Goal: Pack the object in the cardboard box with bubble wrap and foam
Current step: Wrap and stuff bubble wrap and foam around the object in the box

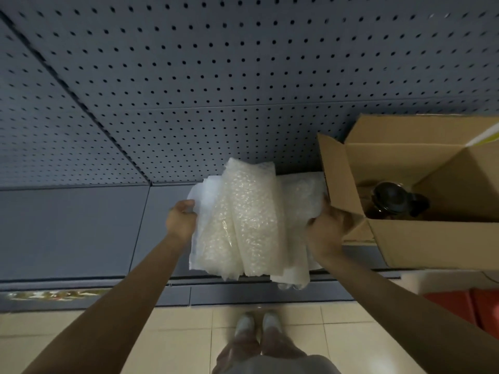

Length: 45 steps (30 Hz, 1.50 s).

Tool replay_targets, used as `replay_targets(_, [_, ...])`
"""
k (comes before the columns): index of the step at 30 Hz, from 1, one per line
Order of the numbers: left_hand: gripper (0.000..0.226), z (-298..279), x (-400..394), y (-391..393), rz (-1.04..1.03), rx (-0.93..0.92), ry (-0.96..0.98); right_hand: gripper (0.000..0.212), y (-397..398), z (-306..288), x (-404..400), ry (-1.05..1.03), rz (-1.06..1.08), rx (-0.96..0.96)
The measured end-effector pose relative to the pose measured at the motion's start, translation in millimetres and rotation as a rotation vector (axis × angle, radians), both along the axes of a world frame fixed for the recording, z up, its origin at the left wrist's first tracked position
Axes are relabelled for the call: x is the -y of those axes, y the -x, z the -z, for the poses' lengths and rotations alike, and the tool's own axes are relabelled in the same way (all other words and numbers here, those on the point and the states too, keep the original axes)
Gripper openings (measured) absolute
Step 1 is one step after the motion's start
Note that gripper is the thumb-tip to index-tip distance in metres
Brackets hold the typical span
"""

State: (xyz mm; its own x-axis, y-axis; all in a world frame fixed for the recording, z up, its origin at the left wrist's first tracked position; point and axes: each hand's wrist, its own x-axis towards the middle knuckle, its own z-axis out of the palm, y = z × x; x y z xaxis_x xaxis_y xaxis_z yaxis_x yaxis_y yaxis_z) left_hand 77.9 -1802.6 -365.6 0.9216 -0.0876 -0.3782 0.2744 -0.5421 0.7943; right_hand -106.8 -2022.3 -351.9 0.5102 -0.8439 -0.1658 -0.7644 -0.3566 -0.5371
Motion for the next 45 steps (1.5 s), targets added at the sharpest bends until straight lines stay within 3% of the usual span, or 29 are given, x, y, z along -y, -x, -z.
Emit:
replay_targets(2, [0.034, -7, 3, 6, 0.033, 0.072, 0.021, 0.052, -1, -4, -19, 0.237, -0.130, 0.061])
replay_targets(3, [0.033, -10, 6, 10, 0.065, 0.107, 0.041, 0.049, -4, -5, -25, 0.237, -0.164, 0.124])
replay_targets(6, [0.032, -17, 16, 26, 0.227, 0.159, 0.152, 0.041, -16, -6, -38, 0.022, -0.206, 0.121])
replay_targets(9, [0.025, -14, 23, 47, 0.445, 0.152, 0.080, 0.058, -27, -11, -49, -0.280, -0.133, 0.039])
replay_targets(11, [0.028, -9, 29, 56, 0.505, 0.093, 0.057, 0.062, -32, -10, -51, -0.352, -0.103, 0.021])
replay_targets(16, [0.037, -7, 37, 61, 0.383, -0.153, 0.173, 0.056, -31, -5, -51, -0.464, -0.058, 0.079])
replay_targets(26, [0.058, -29, 32, 50, 0.282, -0.275, 0.372, 0.035, -35, -17, -45, -0.703, -0.069, 0.351])
replay_targets(30, [0.032, -50, 25, 39, 0.348, -0.357, 0.527, 0.025, -39, -38, -40, -0.800, -0.111, 0.490])
replay_targets(32, [0.030, -60, 22, 33, 0.426, -0.370, 0.572, 0.021, -42, -53, -39, -0.852, -0.142, 0.557])
replay_targets(36, [0.044, -87, 20, 23, 0.467, -0.388, 0.645, 0.029, -46, -86, -39, -0.859, -0.269, 0.601])
replay_targets(45, [0.036, -142, 33, 17, 0.599, -0.302, 0.867, 0.039, -39, -153, -31, -0.672, -0.406, 0.732])
